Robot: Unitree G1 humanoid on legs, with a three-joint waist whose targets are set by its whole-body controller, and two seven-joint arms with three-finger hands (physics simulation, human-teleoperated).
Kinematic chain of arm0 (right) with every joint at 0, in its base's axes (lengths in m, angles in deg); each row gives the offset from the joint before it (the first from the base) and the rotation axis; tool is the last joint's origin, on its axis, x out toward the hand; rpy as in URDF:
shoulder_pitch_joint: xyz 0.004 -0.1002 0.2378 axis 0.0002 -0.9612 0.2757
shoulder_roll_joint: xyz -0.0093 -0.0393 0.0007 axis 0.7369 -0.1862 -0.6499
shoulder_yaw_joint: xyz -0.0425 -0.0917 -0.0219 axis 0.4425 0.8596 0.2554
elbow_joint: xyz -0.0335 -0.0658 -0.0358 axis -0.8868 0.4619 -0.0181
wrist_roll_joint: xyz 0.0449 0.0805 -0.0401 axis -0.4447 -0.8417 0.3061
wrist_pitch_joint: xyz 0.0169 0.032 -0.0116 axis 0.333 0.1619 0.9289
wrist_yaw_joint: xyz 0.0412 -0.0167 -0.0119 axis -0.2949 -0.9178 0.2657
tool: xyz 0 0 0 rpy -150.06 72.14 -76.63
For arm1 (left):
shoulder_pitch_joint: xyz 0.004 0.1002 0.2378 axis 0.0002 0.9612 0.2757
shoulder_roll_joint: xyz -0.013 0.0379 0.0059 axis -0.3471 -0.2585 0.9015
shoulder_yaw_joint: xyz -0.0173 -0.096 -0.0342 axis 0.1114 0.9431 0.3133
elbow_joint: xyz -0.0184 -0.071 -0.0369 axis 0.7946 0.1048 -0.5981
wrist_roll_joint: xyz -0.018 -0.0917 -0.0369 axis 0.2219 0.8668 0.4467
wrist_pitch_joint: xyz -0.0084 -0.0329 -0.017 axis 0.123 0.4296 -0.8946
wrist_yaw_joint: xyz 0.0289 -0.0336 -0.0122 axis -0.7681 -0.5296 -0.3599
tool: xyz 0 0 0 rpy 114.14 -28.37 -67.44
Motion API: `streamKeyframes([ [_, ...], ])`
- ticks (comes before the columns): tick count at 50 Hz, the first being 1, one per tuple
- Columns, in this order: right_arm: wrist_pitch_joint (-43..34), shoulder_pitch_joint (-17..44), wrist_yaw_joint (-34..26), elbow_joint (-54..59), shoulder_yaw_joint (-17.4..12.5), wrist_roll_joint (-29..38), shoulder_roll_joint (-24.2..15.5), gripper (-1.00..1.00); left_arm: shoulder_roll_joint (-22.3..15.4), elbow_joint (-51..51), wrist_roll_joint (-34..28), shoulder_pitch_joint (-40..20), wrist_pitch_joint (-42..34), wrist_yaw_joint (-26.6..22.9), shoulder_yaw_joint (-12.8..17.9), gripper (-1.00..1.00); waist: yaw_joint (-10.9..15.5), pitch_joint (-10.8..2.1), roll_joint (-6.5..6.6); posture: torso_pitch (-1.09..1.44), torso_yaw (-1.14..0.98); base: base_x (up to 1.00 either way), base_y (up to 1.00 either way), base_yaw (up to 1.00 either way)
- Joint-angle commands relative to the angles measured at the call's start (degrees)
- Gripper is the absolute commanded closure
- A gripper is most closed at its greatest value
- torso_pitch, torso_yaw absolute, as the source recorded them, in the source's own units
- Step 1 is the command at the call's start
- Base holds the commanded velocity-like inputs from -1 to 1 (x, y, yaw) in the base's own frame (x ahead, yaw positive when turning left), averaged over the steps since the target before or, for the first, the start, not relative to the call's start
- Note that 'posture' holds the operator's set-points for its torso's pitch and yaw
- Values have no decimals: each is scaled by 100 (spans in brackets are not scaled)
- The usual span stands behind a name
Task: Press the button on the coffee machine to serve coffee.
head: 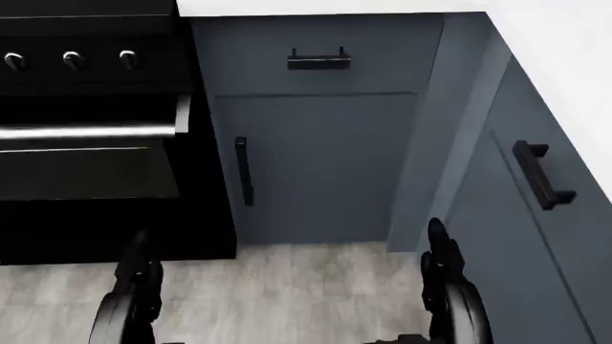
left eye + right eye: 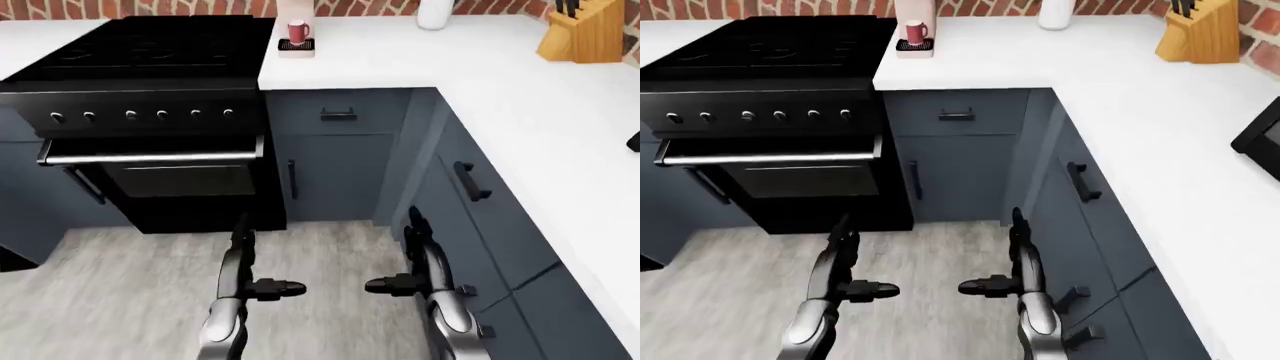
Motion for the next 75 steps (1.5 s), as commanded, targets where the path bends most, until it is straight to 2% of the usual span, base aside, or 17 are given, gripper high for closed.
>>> streamKeyframes([
  [1, 282, 164, -65, -499, 18, -54, -19, -100, -37, 378, 113, -282, 275, -23, 75, -100, -12, -5, -45, 0, 0, 0, 0, 0],
  [3, 285, 180, -80, -478, 12, -62, -20, -100, -48, 276, 87, -334, 251, -5, 68, -100, 36, -353, -6, 0, 0, 0, 0, 0],
  [4, 285, 174, -92, -492, 13, -71, -19, -100, -49, 283, 82, -333, 233, 1, 65, -100, 35, -299, -10, 0, 0, 0, 0, 0],
  [5, 257, 154, -90, -543, 20, -61, -19, -100, -52, 344, 90, -308, 192, -14, 60, -100, 34, -97, -34, 0, 0, 0, 0, 0],
  [7, 268, 153, -81, -554, 7, -58, -20, -100, -54, 352, 111, -304, 178, -48, 61, -100, 33, -400, -40, 0, 0, 0, 0, 0],
  [8, 275, 159, -82, -542, 9, -57, -17, -100, -51, 352, 114, -306, 194, -44, 66, -100, 37, -429, -39, 0, 0, 0, 0, 0],
  [27, -111, 113, 5, -928, 120, 114, 15, -100, -74, 742, 121, -309, -27, -34, 110, -100, 43, -532, -13, 0, 0, 0, 0, 0],
  [31, -573, 68, -49, -1665, 88, 164, -44, -100, -125, 1741, 345, -408, -866, -45, 249, -100, 41, -520, -11, 0, 0, 0, 0, 0],
  [41, -3366, 1018, -291, -4021, -454, 276, -427, -100, -639, 2765, 949, -1752, -2792, 407, 848, -100, 50, -500, -4, 0, 0, 0, 0, 0],
  [43, -4165, 1420, -384, -4538, -659, 226, -610, -100, -1003, 2548, 1147, -2624, -3266, 634, 1183, -100, 49, -501, -2, 0, 0, 0, 0, 0],
  [46, -4683, 1763, -383, -4723, -670, 293, -745, -100, -1320, 2613, 1472, -3092, -3662, 909, 1304, -100, 62, -481, -3, 0, 0, 0, 0, 0],
  [47, -6601, 3418, -422, -5348, -551, 421, -1298, -100, -1714, 3516, 2205, -3723, -4763, 1259, 2028, -100, 51, -456, -4, 0, 0, 0, 0, 0],
  [48, -6793, 3596, -445, -5374, -529, 453, -1337, -100, -1843, 3545, 2410, -3761, -4799, 1421, 2050, -100, 57, -475, -1, 0, 0, 0, 0, 0],
  [52, -6980, 3709, -516, -5487, -502, 547, -1339, -100, -2197, 3626, 3131, -3769, -4873, 1860, 2112, -100, 1, -292, 48, 0, 0, 0, 0, 0],
  [70, -7591, 4368, -641, -5550, -409, 762, -1407, -100, -2860, 3205, 3800, -4057, -4643, 2358, 1949, -100, 30, -270, 136, 0, 0, 0, 0, 0],
  [71, -7570, 4351, -640, -5537, -412, 771, -1400, -100, -2864, 3222, 3815, -4046, -4648, 2364, 1946, -100, 26, -384, 161, 0, 0, 12, 0, 0],
  [75, -7531, 4339, -654, -5492, -420, 794, -1393, -100, -2837, 3281, 3791, -3996, -4618, 2354, 1876, -100, 21, -202, 107, 0, 0, 22, 0, 0],
])
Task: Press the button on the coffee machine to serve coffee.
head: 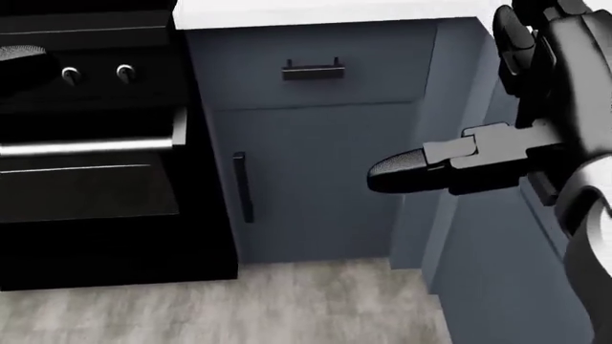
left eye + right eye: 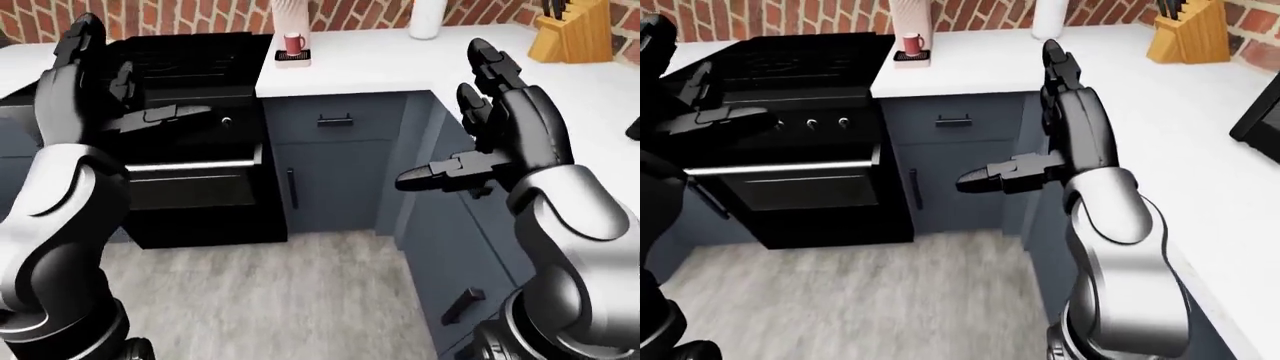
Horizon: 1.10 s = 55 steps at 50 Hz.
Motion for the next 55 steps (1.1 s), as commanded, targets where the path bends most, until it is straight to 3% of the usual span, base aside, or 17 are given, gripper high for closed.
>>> streamKeyframes([
  [1, 209, 148, 27, -76, -69, 62, -45, -100, -45, 130, -28, -153, 185, -42, 13, -100, -24, -50, 23, 0, 0, 33, 0, 0],
  [4, 201, 147, 22, -78, -57, 76, -45, -100, -23, 191, -28, -150, 133, -44, 17, -100, -12, 20, -184, 0, 0, 41, 0, 0],
  [10, 227, 138, 17, -66, -50, 95, -23, -100, 2, 289, -23, -113, 83, -52, 19, -100, -14, -56, -85, 0, 0, 46, 0, 0],
  [15, 232, 144, 30, -59, -4, 123, -5, -100, 2, 269, -13, -113, 85, -66, 41, -100, -90, -21, 190, 0, 0, 46, 0, 0],
  [18, 244, 152, 21, -43, -8, 134, -1, -100, -16, 236, 7, -129, 83, -67, 69, -100, -119, -163, 703, 0, 0, 46, 0, 0],
  [19, 255, 155, 21, -25, -4, 137, 3, -100, -22, 244, 14, -130, 79, -63, 71, -100, -63, -76, 500, 0, 0, 46, 0, 0],
  [20, 247, 163, 20, -27, -1, 142, 4, -100, -30, 242, 33, -143, 65, -54, 85, -100, -122, -57, 566, 0, 0, 46, 0, 0],
  [26, 296, 126, 7, -17, -1, 165, 16, -100, -7, 238, 6, -97, 128, -66, 39, -100, 24, -118, 289, 0, 0, 46, 0, 0],
  [30, 277, 122, 1, -39, 14, 179, 22, -100, 0, 280, 28, -80, 94, -62, 58, -100, 123, -159, -27, 0, 0, 46, 0, 0],
  [32, 267, 128, -3, -41, 15, 187, 21, -100, -6, 313, 61, -86, 55, -41, 77, -100, 130, -285, -228, 0, 0, 45, 0, 0],
  [34, 271, 133, -5, -30, 17, 192, 30, -100, -2, 291, 41, -83, 82, -50, 53, -100, 117, 16, -285, 0, 0, 46, 0, 0],
  [36, 298, 124, -10, -12, 13, 194, 38, -100, 4, 276, 28, -77, 100, -58, 42, -100, 21, -84, -241, 0, 0, 45, 0, 0],
  [42, 341, 73, -15, -5, 16, 209, 52, -100, -2, 304, 62, -70, 68, -61, 68, -100, -92, -61, 19, 0, 0, 46, 0, 0],
  [44, 348, 78, -19, 5, 16, 213, 52, -100, -10, 307, 96, -84, 45, -56, 82, -100, -127, -116, 189, 0, 0, 45, 0, 0],
  [46, 392, 67, -26, 46, -1, 214, 55, -100, -7, 268, 83, -82, 75, -73, 58, -100, -125, -243, 505, 0, 0, 46, 0, 0],
  [48, 384, 72, -25, 42, 10, 221, 54, -100, -11, 279, 97, -82, 63, -69, 65, -100, -107, -61, 459, 0, 0, 46, 0, 0],
  [55, 432, 70, -14, 92, 43, 244, 79, -100, -21, 238, 81, -81, 102, -106, 50, -100, 22, -130, 298, 0, 0, 46, 0, 0],
])
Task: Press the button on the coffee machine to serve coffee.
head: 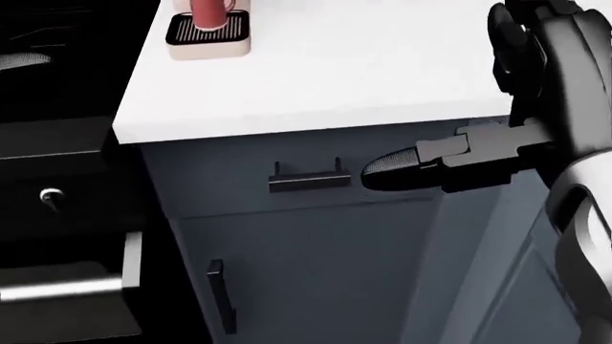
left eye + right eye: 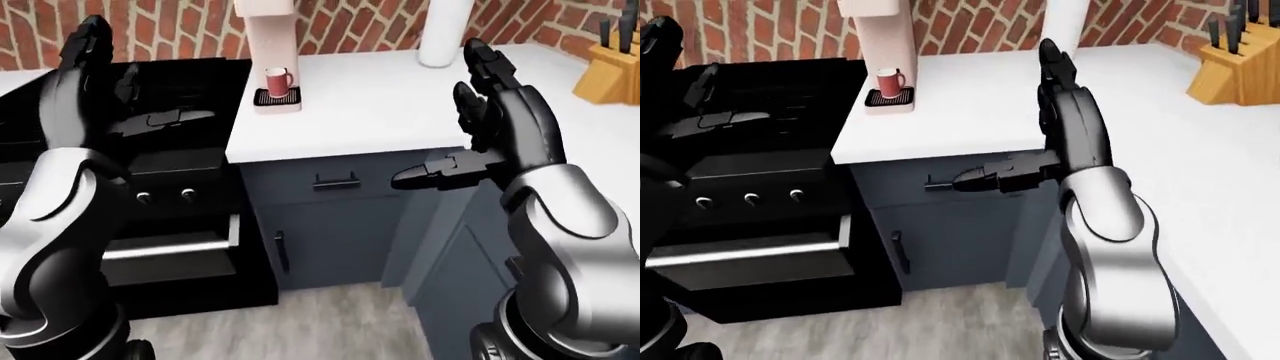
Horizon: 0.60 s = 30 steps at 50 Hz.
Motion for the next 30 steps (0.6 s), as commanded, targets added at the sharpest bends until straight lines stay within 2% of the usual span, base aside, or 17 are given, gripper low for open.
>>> streamKeyframes([
  [1, 164, 117, 39, -52, -30, 61, -40, -100, -57, 114, 8, -138, 165, -36, 39, -100, 8, -49, 36, 0, 0, 46, 0, 0],
  [4, 201, 83, 35, -49, -24, 72, -28, -100, -50, 142, 15, -121, 161, -36, 43, -100, 70, -92, -151, 0, 0, 46, 0, 0],
  [6, 234, 62, 33, -48, -20, 84, -20, -100, -39, 137, -10, -99, 187, -53, 23, -100, 78, -178, -399, 0, 0, 45, 0, 0],
  [7, 288, 21, 14, -63, 30, 93, -35, -100, -32, 153, -14, -87, 182, -57, 24, -100, 117, -75, -411, 0, 0, 0, 0, 0],
  [8, 345, -13, 1, -34, 75, 110, -29, -100, -24, 167, -24, -74, 181, -61, 22, -100, 103, -81, -431, 0, 0, 0, 0, 0],
  [9, 382, -32, -7, 2, 100, 135, -23, -100, -16, 155, -28, -74, 178, -67, 22, -100, 119, 21, -527, 0, 0, 0, 0, 0],
  [10, 385, -43, -30, -18, 105, 150, -16, -100, -9, 163, -30, -68, 175, -67, 25, -100, 92, 88, -553, 0, 0, 0, 0, 0],
  [13, 384, -20, -76, -17, 93, 189, -9, -100, -12, 135, -34, -101, 166, -72, 27, -100, 63, 105, -436, 0, 0, 0, 0, 0],
  [15, 412, -19, -85, 15, 106, 213, 2, -100, -16, 125, -37, -120, 163, -69, 22, -100, 37, 163, -403, 0, 0, 0, 0, 0],
  [17, 402, 5, -104, 31, 104, 232, 8, -100, -22, 120, -34, -134, 155, -70, 24, -100, 11, 135, -301, 0, 0, 0, 0, 0],
  [19, 353, 36, -122, 7, 121, 266, 3, -100, -34, 105, -1, -165, 128, -61, 44, -100, 21, -2, -36, 0, 0, 0, 0, 0],
  [20, 353, 34, -130, 9, 123, 279, 3, -100, -39, 120, 8, -162, 121, -55, 45, -100, -17, -114, 102, 0, 0, 0, 0, 0],
  [21, 352, 30, -134, 8, 128, 295, 6, -100, -41, 110, 5, -159, 133, -58, 43, -100, -46, 27, -65, 0, 0, 0, 0, 0],
  [24, 347, 39, -145, 10, 146, 330, 13, -100, -41, 105, 5, -149, 142, -59, 35, -100, -16, -44, 110, 0, 0, 0, 0, 0],
  [28, 362, 22, -167, 6, 161, 378, 37, -100, -40, 119, 11, -134, 144, -60, 39, -100, -54, 55, 40, 0, 0, 0, 0, 0],
  [30, 368, 8, -181, -2, 165, 394, 44, -100, -33, 132, 17, -122, 140, -54, 38, -100, -37, 115, -72, 0, 0, 0, 0, 0],
])
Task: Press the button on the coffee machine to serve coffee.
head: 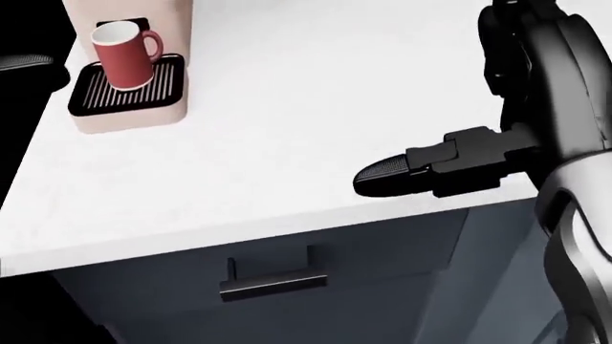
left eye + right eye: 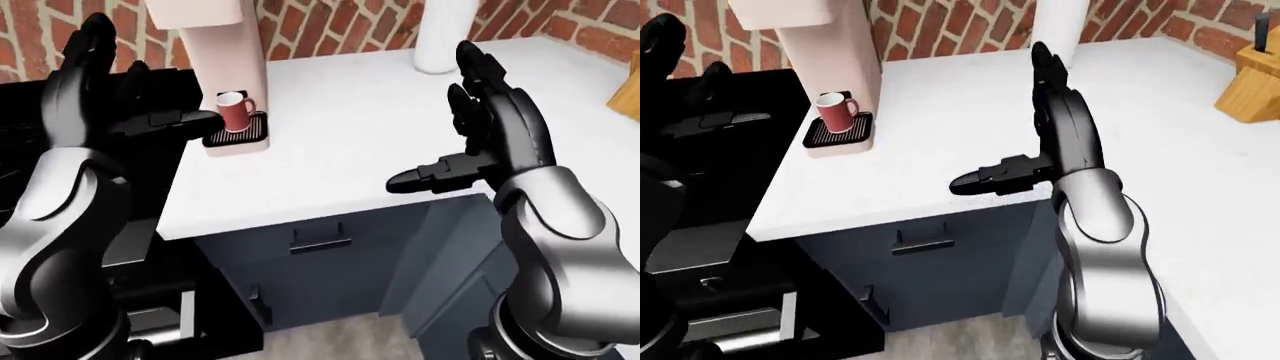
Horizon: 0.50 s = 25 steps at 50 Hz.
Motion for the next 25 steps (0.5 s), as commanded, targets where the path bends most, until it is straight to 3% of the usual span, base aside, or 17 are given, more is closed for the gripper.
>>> streamKeyframes([
  [1, 149, 109, 9, -88, -33, 66, -33, -100, -43, 116, 5, -98, 145, -7, 52, -100, 10, -93, -57, 0, 0, 0, 0, 0],
  [2, 155, 109, 4, -82, -28, 77, -33, -100, -45, 130, 20, -106, 124, 5, 60, -100, 31, -152, -214, 0, 0, 0, 0, 0],
  [4, 149, 112, -15, -75, -14, 107, -35, -100, -51, 146, 35, -104, 114, 13, 69, -100, 34, -152, -78, 0, 0, 0, 0, 0],
  [7, 130, 110, -32, -31, -12, 156, -15, -100, -49, 155, 40, -90, 123, 19, 62, -100, -1, -255, 23, 0, 0, 0, 0, 0],
  [11, 197, 59, -57, -16, 50, 250, -23, -100, -57, 177, 71, -89, 104, 37, 73, -100, -32, -311, 67, 0, 0, 0, 0, 0],
  [12, 227, 46, -67, -30, 20, 257, 16, -100, -56, 165, 57, -83, 125, 28, 62, -100, -43, -448, 90, 0, 0, 0, 16, 0],
  [13, 248, 37, -79, -30, 8, 259, 31, -100, -54, 148, 50, -86, 133, 23, 56, -100, 93, -393, 83, 0, 0, -25, 0, 78],
  [15, 238, 33, -100, -57, 15, 272, 43, -100, -52, 168, 54, -79, 127, 25, 59, -100, 39, -499, 258, 0, 0, -42, 0, 100],
  [16, 242, 36, -107, -49, 1, 277, 46, -100, -57, 172, 61, -82, 116, 29, 67, -100, 26, -473, 264, 0, 0, -42, 0, 100],
  [18, 223, 53, -120, -66, -13, 279, 54, -100, -63, 154, 61, -94, 121, 26, 68, -100, 23, -392, 465, 0, 0, -41, 0, 100],
  [19, 215, 59, -121, -67, -4, 282, 59, -100, -64, 159, 68, -93, 118, 28, 72, -100, 25, -425, 530, 0, 0, -39, 0, 100],
  [21, 232, 62, -121, -46, -19, 283, 71, -100, -66, 166, 77, -83, 114, 27, 77, -100, 57, -498, 466, 0, 0, -40, 0, 100],
  [23, 217, 61, -124, -64, -12, 286, 72, -100, -71, 176, 99, -86, 97, 35, 90, -100, 36, -469, 286, 0, 0, -40, 0, 100],
  [24, 225, 54, -141, -24, 11, 289, 51, -100, -72, 194, 109, -77, 88, 45, 89, -100, -139, -406, 76, 0, 0, -39, 88, 0],
  [25, 233, 11, -152, -20, 131, 344, -13, -100, -74, 204, 114, -71, 86, 48, 88, -100, -315, -267, -220, 0, 0, -12, 27, 0],
])
